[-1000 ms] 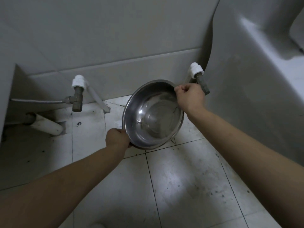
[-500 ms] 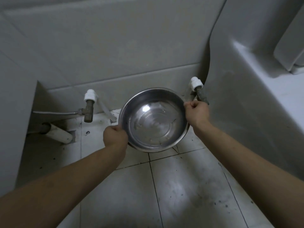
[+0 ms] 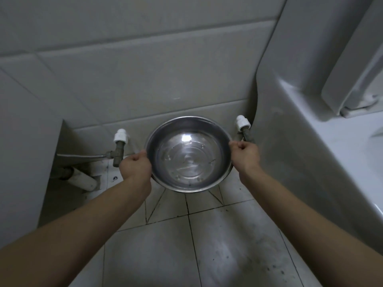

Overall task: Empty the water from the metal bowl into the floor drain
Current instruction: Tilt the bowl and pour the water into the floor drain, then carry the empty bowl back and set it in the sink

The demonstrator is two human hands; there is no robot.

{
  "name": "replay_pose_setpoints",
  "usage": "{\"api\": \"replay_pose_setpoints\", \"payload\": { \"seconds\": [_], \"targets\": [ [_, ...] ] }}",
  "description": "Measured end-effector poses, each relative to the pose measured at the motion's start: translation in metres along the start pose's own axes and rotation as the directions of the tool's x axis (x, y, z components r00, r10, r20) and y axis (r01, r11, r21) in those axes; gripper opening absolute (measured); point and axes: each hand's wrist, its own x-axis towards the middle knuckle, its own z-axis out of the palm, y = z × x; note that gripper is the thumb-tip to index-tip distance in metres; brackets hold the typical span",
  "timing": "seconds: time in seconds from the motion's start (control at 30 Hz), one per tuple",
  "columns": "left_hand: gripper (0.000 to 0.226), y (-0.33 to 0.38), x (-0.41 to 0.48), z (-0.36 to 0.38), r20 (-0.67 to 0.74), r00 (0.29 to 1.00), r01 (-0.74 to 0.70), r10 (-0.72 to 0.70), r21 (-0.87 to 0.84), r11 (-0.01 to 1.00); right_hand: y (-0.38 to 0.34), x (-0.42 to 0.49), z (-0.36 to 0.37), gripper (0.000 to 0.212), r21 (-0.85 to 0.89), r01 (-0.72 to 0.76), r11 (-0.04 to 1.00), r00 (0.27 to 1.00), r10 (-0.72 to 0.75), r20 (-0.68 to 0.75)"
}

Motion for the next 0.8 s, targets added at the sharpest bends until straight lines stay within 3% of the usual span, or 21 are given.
{"api": "replay_pose_setpoints", "payload": {
  "seconds": [0.17, 0.27, 0.33, 0.37, 0.47, 0.57, 0.8],
  "targets": [
    [0.028, 0.02, -0.005, -0.002, 0.021, 1.0, -0.011, 0.012, -0.062, 0.998, -0.013, -0.008, -0.01, 0.02, 0.077, -0.019, 0.997, 1.0, 0.018, 0.015],
    [0.013, 0.037, -0.012, -0.003, 0.059, 0.998, -0.023, 0.032, -0.145, 0.989, -0.025, -0.013, -0.018, 0.021, 0.136, -0.019, 0.991, 1.0, 0.021, -0.013],
    [0.042, 0.049, -0.014, -0.005, 0.094, 0.995, -0.011, 0.032, -0.21, 0.978, -0.035, -0.019, -0.023, 0.029, 0.179, -0.014, 0.984, 1.0, 0.017, -0.013],
    [0.043, 0.054, -0.016, -0.007, 0.107, 0.993, -0.017, 0.041, -0.22, 0.975, -0.038, -0.024, -0.025, 0.03, 0.193, -0.012, 0.981, 1.0, 0.014, -0.013],
    [0.01, 0.065, -0.018, -0.009, 0.096, 0.994, -0.027, 0.047, -0.207, 0.978, -0.047, -0.037, -0.032, 0.027, 0.221, -0.018, 0.975, 1.0, 0.02, -0.009],
    [0.023, 0.077, -0.03, -0.014, 0.067, 0.997, -0.033, 0.05, -0.233, 0.972, -0.06, -0.051, -0.039, 0.025, 0.241, -0.034, 0.97, 0.999, 0.037, -0.01],
    [0.014, 0.129, -0.085, -0.04, 0.066, 0.998, 0.031, -0.02, -0.178, 0.984, -0.104, -0.097, -0.07, 0.026, 0.171, -0.078, 0.982, 0.993, 0.091, -0.072]
  ]
}}
